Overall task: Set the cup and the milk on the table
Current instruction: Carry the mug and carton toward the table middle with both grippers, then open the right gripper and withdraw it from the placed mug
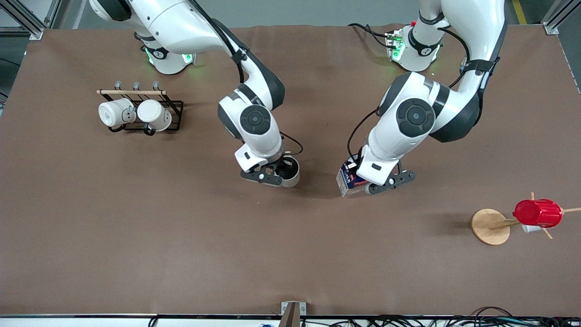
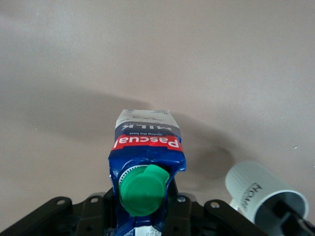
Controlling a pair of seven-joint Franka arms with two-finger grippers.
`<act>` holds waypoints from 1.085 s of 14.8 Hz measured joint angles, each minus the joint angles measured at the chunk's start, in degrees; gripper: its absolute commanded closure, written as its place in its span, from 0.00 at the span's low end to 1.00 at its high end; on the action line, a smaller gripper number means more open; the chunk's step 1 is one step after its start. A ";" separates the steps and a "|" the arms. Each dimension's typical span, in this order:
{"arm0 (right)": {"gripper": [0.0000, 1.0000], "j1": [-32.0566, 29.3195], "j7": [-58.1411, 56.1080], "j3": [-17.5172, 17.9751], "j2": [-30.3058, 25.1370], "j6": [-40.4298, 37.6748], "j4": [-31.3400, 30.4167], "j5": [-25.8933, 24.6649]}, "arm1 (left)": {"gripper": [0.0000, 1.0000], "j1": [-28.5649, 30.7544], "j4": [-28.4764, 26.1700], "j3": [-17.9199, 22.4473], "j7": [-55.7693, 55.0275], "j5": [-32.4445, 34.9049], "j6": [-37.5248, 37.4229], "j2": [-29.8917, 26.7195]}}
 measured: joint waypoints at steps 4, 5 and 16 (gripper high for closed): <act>0.90 2.39 5.02 0.01 2.13 2.98 0.21 -3.42 | 0.66 -1.27 1.11 0.00 -2.48 0.00 0.80 1.78; 0.86 2.63 5.97 0.01 2.75 3.35 0.22 -4.10 | 0.66 -1.75 1.71 -0.01 -3.41 0.00 0.91 2.46; 0.00 -0.22 6.31 -1.06 -1.76 -5.95 3.30 -4.53 | 0.65 -6.52 4.38 -0.06 -5.53 0.00 3.47 6.40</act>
